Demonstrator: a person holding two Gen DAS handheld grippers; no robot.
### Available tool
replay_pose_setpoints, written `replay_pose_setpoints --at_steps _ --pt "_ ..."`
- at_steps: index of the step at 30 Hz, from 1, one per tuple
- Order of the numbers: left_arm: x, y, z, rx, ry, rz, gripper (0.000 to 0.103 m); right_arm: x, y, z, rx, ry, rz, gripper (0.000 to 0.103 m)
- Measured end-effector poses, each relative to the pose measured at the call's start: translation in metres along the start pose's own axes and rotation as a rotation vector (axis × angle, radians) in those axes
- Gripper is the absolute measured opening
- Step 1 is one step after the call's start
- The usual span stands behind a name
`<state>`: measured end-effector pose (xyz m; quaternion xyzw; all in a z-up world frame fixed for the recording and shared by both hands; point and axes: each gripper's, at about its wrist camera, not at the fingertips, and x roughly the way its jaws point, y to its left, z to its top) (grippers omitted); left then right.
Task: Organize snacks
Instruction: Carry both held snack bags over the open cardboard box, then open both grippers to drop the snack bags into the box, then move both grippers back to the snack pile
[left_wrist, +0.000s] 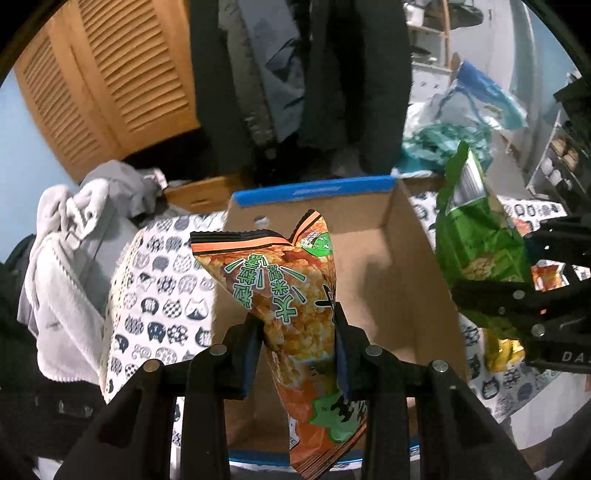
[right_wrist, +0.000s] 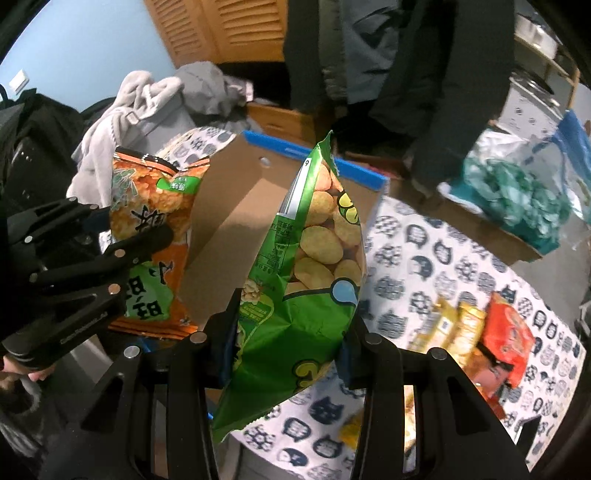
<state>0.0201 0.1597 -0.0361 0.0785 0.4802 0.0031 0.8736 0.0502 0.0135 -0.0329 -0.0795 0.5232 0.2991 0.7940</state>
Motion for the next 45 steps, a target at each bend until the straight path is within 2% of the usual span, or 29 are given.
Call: replay_pose_setpoints --at_steps 11,13,15,18,30,36,45 --pt "0.025 0.011 -0.011 -0.009 0.1 0.036 0.037 0.029 0.014 0.008 -0.016 0.05 0.018 0.042" --pt "0.025 0.01 -0.011 -0.004 0.104 0.049 0.044 0.031 0.015 0.009 -0.015 0.058 0.027 0.043" --pt "0.022 0.01 -0.01 -0.004 0.089 0.06 0.061 0.032 0.015 0.01 -0.011 0.057 0.03 0.044" --pt "0.019 0.01 -0.009 0.0 0.074 0.073 0.069 0.032 0.016 0.01 -0.012 0.056 0.036 0.05" --pt "0.016 -0.002 -0.005 -0.004 0.069 0.012 0.072 0.011 -0.002 0.003 0.011 0.014 -0.004 0.064" --pt "0.013 -0.026 -0.004 0.033 0.075 -0.038 0.074 -0.002 -0.023 -0.016 0.003 0.011 -0.055 0.069" --pt "0.002 -0.073 0.006 0.115 0.052 -0.087 0.074 -0.024 -0.068 -0.051 0.072 0.019 -0.079 0.069"
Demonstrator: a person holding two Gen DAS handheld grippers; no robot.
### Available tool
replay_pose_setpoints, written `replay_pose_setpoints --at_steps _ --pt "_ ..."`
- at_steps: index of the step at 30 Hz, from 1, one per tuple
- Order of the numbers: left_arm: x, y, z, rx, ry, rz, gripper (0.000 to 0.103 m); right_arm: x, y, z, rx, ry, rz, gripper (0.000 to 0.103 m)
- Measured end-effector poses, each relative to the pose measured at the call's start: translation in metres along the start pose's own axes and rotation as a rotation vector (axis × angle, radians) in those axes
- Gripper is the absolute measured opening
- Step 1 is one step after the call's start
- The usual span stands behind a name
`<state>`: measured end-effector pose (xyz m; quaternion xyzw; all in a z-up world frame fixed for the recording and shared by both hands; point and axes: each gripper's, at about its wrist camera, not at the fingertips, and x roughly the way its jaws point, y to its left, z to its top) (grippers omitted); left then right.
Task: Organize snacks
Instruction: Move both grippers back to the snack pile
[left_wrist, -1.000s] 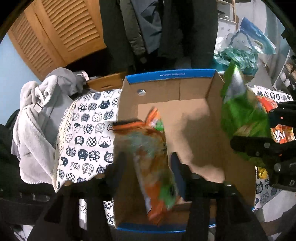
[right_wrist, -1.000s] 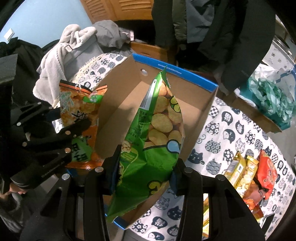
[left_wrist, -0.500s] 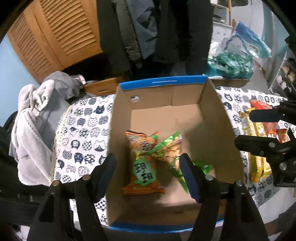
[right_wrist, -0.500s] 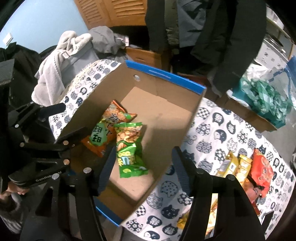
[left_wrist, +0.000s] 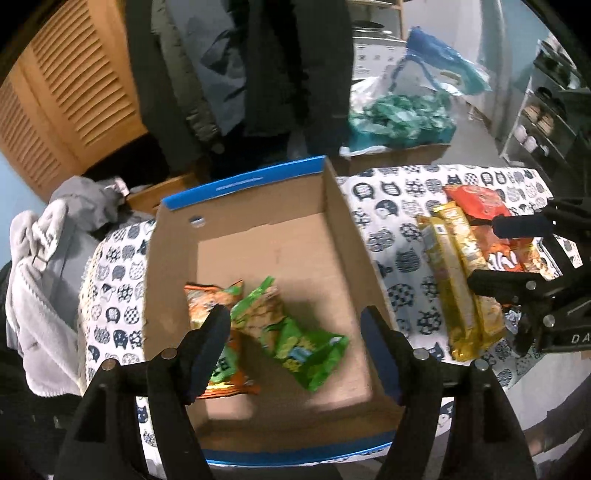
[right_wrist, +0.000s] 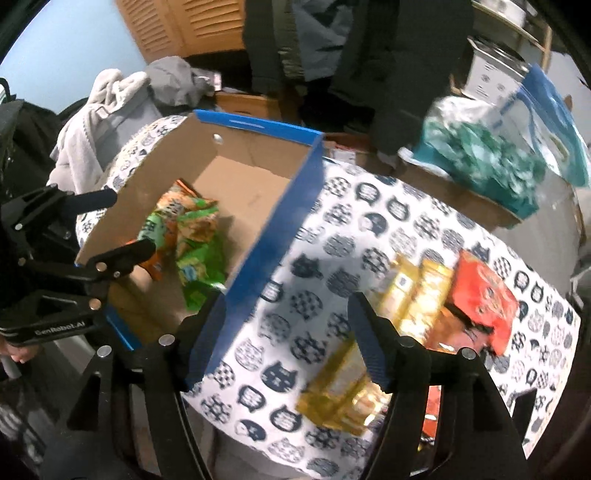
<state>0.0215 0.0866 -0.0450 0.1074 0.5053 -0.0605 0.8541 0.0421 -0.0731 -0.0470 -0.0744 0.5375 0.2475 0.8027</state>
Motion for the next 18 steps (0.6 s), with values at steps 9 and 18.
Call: replay_pose_setpoints --at_steps 9,18 --pt "0.001 -0.037 0.005 0.013 0.027 -0.096 0.074 -0.016 -0.05 -0.028 0.051 -0.005 -0.043 0.069" --pt "0.007 -0.079 0.019 0.043 0.048 -0.14 0.074 -0.031 -0.084 -0.051 0.086 -0.013 -0.081 0.071"
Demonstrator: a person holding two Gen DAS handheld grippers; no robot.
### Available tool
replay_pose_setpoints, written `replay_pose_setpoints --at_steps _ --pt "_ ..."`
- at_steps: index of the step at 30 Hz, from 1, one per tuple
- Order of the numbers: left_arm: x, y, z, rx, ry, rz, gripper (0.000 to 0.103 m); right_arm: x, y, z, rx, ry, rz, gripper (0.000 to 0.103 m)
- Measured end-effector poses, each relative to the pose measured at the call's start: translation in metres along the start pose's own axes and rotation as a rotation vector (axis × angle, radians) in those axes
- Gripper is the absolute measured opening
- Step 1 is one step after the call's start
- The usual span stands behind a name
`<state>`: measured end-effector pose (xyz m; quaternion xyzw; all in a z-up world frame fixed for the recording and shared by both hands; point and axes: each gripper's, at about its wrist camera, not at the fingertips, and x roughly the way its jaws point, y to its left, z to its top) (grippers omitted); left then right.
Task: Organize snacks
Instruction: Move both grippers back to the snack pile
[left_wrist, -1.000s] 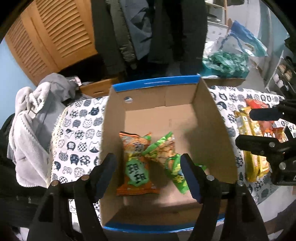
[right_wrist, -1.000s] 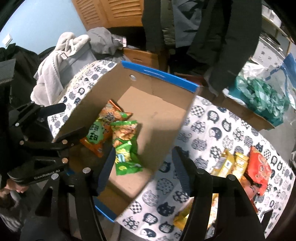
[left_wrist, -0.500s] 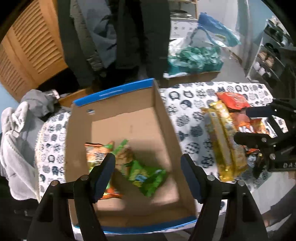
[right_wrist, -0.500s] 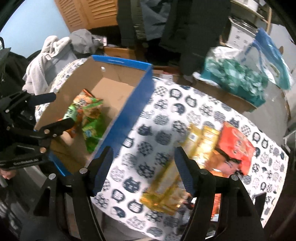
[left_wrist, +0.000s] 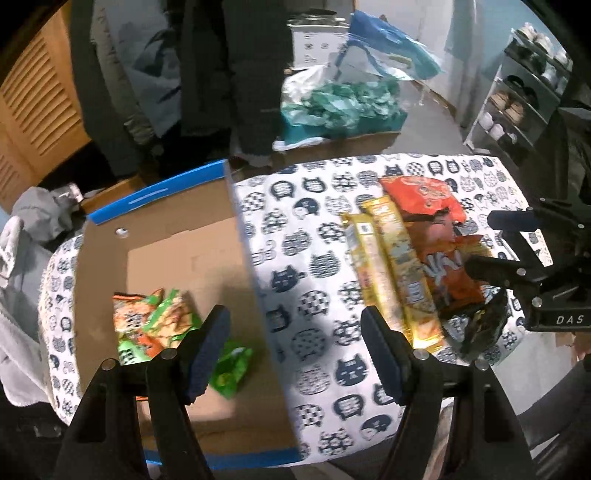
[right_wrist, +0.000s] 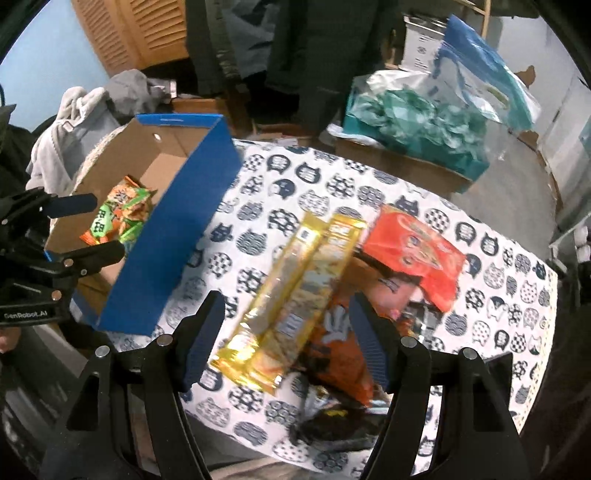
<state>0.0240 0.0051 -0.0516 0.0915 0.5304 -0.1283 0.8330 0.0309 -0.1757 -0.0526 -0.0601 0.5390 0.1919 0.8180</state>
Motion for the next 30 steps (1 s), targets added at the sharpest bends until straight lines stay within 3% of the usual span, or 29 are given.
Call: replay_pose_setpoints --at_steps 14,30 --pt "0.054 -0.056 0.007 0.067 0.087 -0.027 0.075 0.017 -0.078 -0.04 0.122 0.056 -0.022 0.074" --pt "0.114 -0.07 0.011 0.093 0.17 0.047 0.075 0.057 -0.114 -0.071 0.173 0.135 0.019 0.074"
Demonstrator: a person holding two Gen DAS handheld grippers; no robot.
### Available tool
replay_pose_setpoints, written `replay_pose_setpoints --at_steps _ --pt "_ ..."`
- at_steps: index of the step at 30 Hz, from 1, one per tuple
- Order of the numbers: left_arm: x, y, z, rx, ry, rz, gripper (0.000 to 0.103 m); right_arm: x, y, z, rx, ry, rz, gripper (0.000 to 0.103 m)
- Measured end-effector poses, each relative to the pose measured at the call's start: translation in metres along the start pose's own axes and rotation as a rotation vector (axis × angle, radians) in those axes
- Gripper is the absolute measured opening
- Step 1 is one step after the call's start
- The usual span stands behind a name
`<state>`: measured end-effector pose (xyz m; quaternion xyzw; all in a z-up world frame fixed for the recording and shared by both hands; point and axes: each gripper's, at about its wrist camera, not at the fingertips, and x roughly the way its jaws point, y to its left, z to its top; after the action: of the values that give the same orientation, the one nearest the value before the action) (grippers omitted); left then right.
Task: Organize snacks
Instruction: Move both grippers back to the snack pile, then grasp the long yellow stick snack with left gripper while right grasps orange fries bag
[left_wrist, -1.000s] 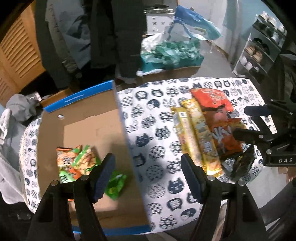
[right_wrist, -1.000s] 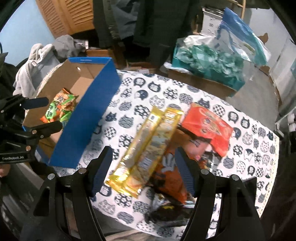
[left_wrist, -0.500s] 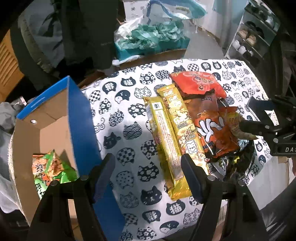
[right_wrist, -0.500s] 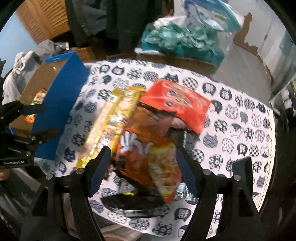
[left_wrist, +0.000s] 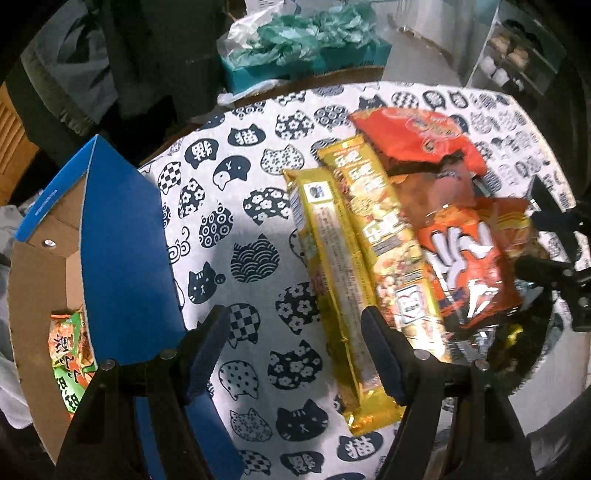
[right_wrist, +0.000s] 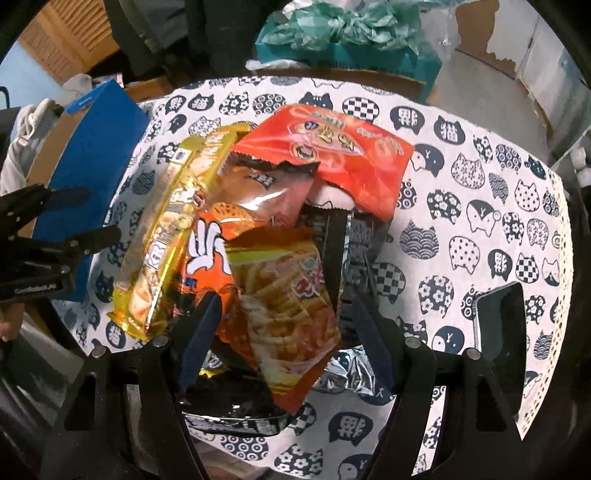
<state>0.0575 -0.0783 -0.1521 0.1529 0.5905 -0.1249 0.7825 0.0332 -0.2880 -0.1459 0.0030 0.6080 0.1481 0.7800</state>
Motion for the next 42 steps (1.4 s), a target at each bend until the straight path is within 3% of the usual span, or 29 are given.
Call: replay_pose_setpoints --at_steps 17,22,28,30,31,32,37,42 --pt "0.027 -0.011 0.005 -0.02 0.051 -0.086 0.078 0.017 -0.011 0.002 0.019 0.027 0.019 0.074" --pt "0.042 -0.021 0.008 0.003 0.079 -0.058 0.078 0.017 -0.014 0.002 0.031 0.021 0.023 0.074" --pt "0.045 -0.024 0.014 0.025 0.052 -0.029 0.078 0.021 -0.013 0.003 0.026 0.0 0.03 0.074" --pt "0.044 -0.023 0.015 0.029 0.04 -0.033 0.066 0.025 -0.009 0.004 0.014 -0.003 0.042 0.072" --pt "0.045 -0.023 0.017 0.036 0.036 -0.039 0.058 0.026 -0.008 0.004 0.005 -0.006 0.045 0.066" --pt "0.046 -0.025 0.018 0.047 0.043 -0.052 0.042 0.027 -0.007 0.003 0.002 -0.004 0.057 0.062" --pt "0.039 -0.03 0.012 0.077 0.025 -0.035 0.032 0.022 -0.004 0.003 -0.006 -0.007 0.071 0.039" --pt "0.029 -0.022 0.007 0.066 0.003 -0.006 0.029 0.011 -0.003 0.002 -0.011 -0.031 0.049 0.036"
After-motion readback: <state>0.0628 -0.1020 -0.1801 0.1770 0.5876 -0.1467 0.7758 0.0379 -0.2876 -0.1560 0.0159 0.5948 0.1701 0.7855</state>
